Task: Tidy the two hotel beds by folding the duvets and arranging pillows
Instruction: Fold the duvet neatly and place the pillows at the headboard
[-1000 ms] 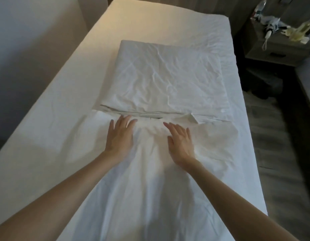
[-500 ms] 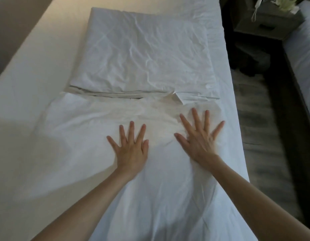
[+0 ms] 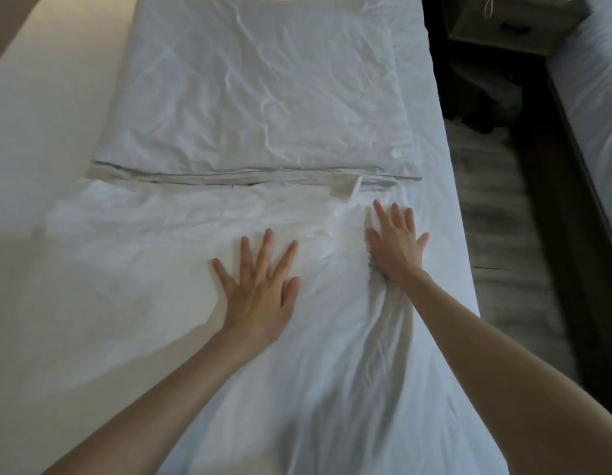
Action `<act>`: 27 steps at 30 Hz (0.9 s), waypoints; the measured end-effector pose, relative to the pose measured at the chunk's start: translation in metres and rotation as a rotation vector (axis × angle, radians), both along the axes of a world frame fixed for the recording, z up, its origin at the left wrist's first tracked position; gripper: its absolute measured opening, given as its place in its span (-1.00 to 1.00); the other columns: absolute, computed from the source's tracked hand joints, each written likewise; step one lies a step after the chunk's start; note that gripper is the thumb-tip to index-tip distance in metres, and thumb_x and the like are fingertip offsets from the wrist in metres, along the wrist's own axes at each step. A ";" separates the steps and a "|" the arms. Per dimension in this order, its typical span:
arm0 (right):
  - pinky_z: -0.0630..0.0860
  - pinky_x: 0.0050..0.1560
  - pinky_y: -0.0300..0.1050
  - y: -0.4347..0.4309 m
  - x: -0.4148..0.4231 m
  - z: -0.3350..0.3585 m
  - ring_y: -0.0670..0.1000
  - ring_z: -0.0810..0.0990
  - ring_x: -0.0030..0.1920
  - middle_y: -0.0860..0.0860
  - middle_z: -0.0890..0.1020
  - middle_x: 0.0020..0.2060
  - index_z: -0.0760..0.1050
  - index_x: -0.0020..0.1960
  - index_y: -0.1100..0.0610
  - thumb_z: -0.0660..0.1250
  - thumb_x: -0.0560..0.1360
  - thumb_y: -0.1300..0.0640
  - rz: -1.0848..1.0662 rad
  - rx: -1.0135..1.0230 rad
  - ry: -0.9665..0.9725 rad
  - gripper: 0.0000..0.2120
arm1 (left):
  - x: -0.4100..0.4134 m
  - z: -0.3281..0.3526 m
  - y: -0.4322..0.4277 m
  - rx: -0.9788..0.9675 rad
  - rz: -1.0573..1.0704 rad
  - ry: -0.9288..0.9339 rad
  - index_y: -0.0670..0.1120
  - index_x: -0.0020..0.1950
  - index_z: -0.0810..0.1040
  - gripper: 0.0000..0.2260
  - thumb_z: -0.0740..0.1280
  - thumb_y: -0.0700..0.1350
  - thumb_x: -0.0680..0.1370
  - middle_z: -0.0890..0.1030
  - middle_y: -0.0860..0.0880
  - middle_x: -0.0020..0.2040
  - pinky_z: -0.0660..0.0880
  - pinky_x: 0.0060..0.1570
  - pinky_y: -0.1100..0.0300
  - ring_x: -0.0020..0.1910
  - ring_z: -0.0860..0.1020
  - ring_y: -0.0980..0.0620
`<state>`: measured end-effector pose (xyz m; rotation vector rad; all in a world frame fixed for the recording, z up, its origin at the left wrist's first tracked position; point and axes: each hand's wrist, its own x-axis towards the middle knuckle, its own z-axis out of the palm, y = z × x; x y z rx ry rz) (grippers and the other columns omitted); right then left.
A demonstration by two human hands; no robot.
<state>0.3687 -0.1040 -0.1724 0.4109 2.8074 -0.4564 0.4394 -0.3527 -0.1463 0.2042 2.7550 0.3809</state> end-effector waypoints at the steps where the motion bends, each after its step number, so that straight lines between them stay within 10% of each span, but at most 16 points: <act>1: -0.14 0.45 0.39 -0.004 0.005 0.007 0.05 -0.12 0.56 -0.01 0.06 0.57 0.05 0.55 -0.14 0.06 0.64 -0.01 -0.018 0.010 0.118 -0.50 | 0.006 0.004 0.006 0.030 -0.046 -0.002 0.28 0.52 -0.24 -0.43 -0.33 0.25 0.48 -0.38 0.08 0.54 -0.25 0.35 -0.41 0.52 -0.34 -0.13; 8: 0.18 0.42 0.33 -0.034 0.103 0.043 -0.03 0.38 0.41 -0.07 0.50 0.35 0.43 0.37 -0.03 0.09 0.63 0.05 0.370 -0.131 0.406 -0.66 | 0.035 0.005 0.035 0.074 -0.081 0.032 0.18 0.55 -0.27 -0.40 -0.34 0.22 0.49 -0.46 0.10 0.48 -0.25 0.38 -0.36 0.47 -0.43 0.00; 13: -0.27 0.37 0.48 -0.004 0.107 0.025 -0.08 -0.18 0.55 -0.19 -0.10 0.56 -0.10 0.54 -0.24 -0.09 0.60 -0.25 0.262 -0.003 -0.061 -0.47 | 0.039 -0.010 0.044 0.016 -0.089 0.104 -0.01 0.56 0.16 -0.43 -0.02 0.15 0.57 0.07 -0.04 0.59 -0.03 0.34 -0.44 0.55 0.07 -0.13; 18: -0.14 0.42 0.41 0.013 0.048 0.002 0.11 -0.36 0.53 -0.16 -0.26 0.55 -0.18 0.54 -0.28 -0.06 0.56 -0.34 0.073 -0.047 -0.181 -0.40 | 0.031 -0.022 0.046 -0.016 -0.167 0.145 -0.03 0.55 0.21 -0.43 0.00 0.14 0.57 0.14 -0.02 0.57 -0.07 0.34 -0.45 0.54 0.10 -0.15; 23: -0.08 0.51 0.25 0.035 0.008 -0.001 0.16 -0.23 0.55 -0.05 -0.17 0.57 -0.05 0.55 -0.22 0.01 0.54 -0.32 -0.028 -0.204 -0.233 -0.37 | 0.014 -0.023 0.047 -0.029 -0.177 0.023 0.24 0.55 -0.16 -0.44 -0.21 0.29 0.54 -0.26 0.14 0.56 -0.32 0.31 -0.42 0.54 -0.31 -0.06; 27: 0.13 0.47 0.06 0.034 0.032 0.014 0.07 0.08 0.54 0.00 0.06 0.57 0.06 0.57 -0.05 0.12 0.63 -0.09 -0.330 -0.372 0.116 -0.45 | 0.011 -0.008 0.050 -0.014 -0.155 -0.090 0.26 0.54 -0.22 -0.46 -0.10 0.27 0.61 -0.36 0.14 0.54 -0.33 0.32 -0.43 0.51 -0.39 -0.07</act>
